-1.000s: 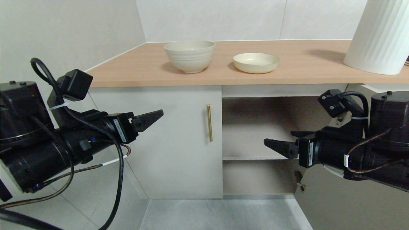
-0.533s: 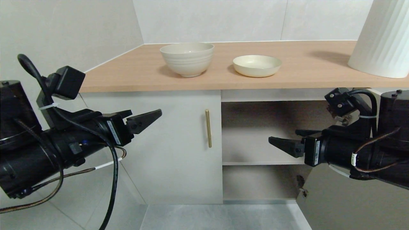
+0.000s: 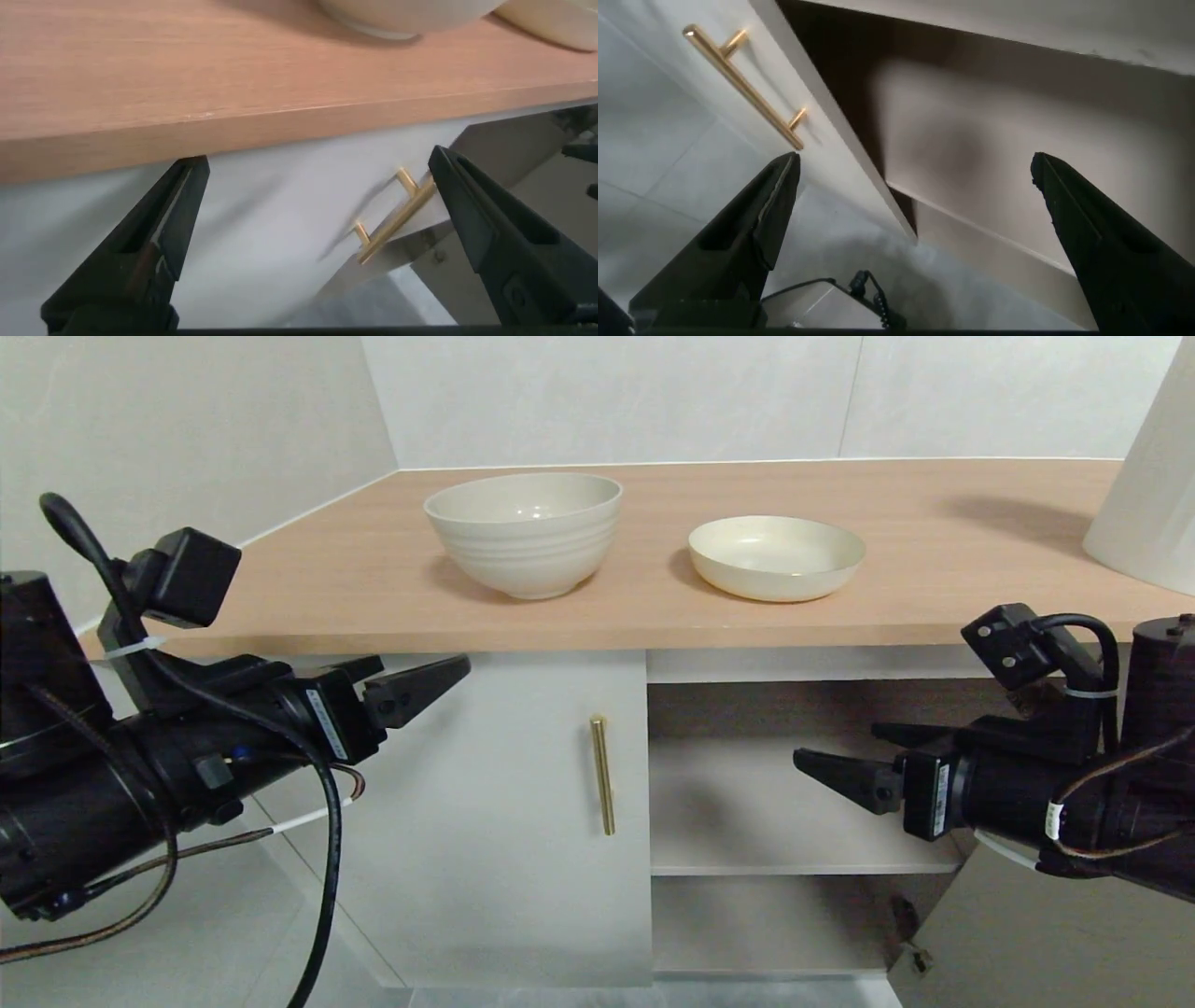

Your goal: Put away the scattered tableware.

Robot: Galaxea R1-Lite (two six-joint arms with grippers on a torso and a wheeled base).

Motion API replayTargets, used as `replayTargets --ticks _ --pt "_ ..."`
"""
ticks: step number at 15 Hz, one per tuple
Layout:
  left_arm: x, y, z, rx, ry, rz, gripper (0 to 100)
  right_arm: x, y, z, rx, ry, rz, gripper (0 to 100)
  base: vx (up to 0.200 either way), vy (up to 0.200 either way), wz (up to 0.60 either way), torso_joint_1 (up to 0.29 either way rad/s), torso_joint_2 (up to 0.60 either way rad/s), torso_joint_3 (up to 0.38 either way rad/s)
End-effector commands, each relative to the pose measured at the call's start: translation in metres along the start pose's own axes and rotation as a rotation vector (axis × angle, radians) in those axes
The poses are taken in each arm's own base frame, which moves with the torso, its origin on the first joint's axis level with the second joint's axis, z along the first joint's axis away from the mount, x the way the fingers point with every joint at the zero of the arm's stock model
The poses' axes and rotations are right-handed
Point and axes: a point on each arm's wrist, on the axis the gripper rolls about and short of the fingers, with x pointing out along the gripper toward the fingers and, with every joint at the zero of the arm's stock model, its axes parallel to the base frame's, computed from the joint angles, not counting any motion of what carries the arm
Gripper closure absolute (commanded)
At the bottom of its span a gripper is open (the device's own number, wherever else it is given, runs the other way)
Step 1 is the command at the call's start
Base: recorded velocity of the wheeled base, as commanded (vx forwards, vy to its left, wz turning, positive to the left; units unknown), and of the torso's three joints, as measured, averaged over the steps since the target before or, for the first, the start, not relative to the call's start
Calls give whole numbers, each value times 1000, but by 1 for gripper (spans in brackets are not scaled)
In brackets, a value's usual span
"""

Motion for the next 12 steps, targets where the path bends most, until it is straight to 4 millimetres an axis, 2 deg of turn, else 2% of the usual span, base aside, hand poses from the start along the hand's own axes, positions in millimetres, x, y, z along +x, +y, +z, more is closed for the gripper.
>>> replayTargets --ticks 1,6,12 --pt "-1 -1 1 0 -5 -3 0 -1 0 0 -2 -4 -2 0 0 0 0 0 0 0" --pt "-5 -2 4 -6 -20 -8 0 -22 4 -2 -48 -14 119 0 0 0 0 0 0 0" --pt "-12 -4 9 -5 -45 -20 0 -24 3 -3 -57 -12 126 0 0 0 0 16 -27 -4"
